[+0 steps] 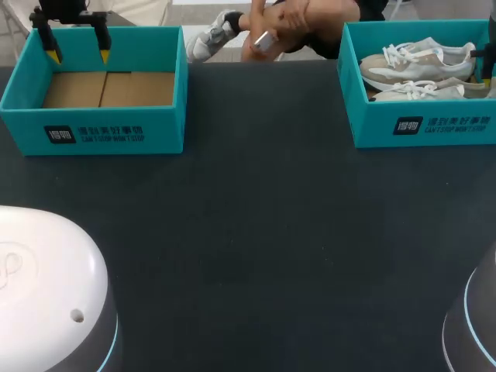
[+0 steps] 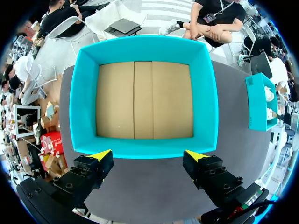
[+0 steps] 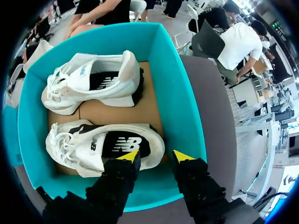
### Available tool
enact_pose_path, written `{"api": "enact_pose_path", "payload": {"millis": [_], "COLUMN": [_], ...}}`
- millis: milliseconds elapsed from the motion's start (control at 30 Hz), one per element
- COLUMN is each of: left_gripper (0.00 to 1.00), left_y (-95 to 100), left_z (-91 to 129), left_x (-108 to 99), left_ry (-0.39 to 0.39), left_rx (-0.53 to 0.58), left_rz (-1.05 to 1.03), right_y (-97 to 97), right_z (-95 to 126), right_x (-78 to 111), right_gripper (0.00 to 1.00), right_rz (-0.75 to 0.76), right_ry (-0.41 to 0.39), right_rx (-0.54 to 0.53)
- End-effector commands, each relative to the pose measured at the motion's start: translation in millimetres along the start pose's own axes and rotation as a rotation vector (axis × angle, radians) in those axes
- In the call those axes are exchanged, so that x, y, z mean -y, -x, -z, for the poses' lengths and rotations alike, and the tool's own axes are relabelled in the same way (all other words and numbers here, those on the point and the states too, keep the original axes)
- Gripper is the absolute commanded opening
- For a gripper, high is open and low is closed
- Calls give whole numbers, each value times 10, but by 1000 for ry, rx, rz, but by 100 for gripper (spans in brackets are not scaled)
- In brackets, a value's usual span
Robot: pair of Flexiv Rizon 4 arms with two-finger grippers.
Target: Take the shoe out of the shoebox, open the shoe tongue, remove and reinsert the insole, then place the shoe into the shoebox
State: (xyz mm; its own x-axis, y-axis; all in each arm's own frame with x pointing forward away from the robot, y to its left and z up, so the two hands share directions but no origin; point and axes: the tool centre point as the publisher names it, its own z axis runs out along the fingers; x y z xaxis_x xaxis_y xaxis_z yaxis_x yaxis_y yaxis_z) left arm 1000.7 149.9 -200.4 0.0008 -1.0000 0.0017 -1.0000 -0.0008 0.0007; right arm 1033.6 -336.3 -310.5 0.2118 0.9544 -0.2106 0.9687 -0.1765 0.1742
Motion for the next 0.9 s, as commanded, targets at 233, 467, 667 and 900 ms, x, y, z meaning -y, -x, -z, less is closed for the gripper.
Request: {"api": "enact_pose_path", "payload": {"millis": [233, 467, 667, 900], "left_gripper": [100, 100, 100, 100], "left_y": [-1, -1, -1, -1], "left_z": [1, 1, 1, 1], "left_x": [-2, -2, -2, -2], "left_ry": [0, 0, 0, 0], "left_rx": [1, 1, 1, 1], "left_rz": [0, 0, 0, 0], "right_y": [-2, -27, 23, 67], "right_z": [-262, -466, -562, -448], "right_x": [-101, -114, -132, -99], "right_gripper": [42, 43, 21, 0], "right_rz": [24, 47, 43, 58], "right_ry": [-17, -48, -66, -69], "right_rx": [6, 12, 40, 72]}}
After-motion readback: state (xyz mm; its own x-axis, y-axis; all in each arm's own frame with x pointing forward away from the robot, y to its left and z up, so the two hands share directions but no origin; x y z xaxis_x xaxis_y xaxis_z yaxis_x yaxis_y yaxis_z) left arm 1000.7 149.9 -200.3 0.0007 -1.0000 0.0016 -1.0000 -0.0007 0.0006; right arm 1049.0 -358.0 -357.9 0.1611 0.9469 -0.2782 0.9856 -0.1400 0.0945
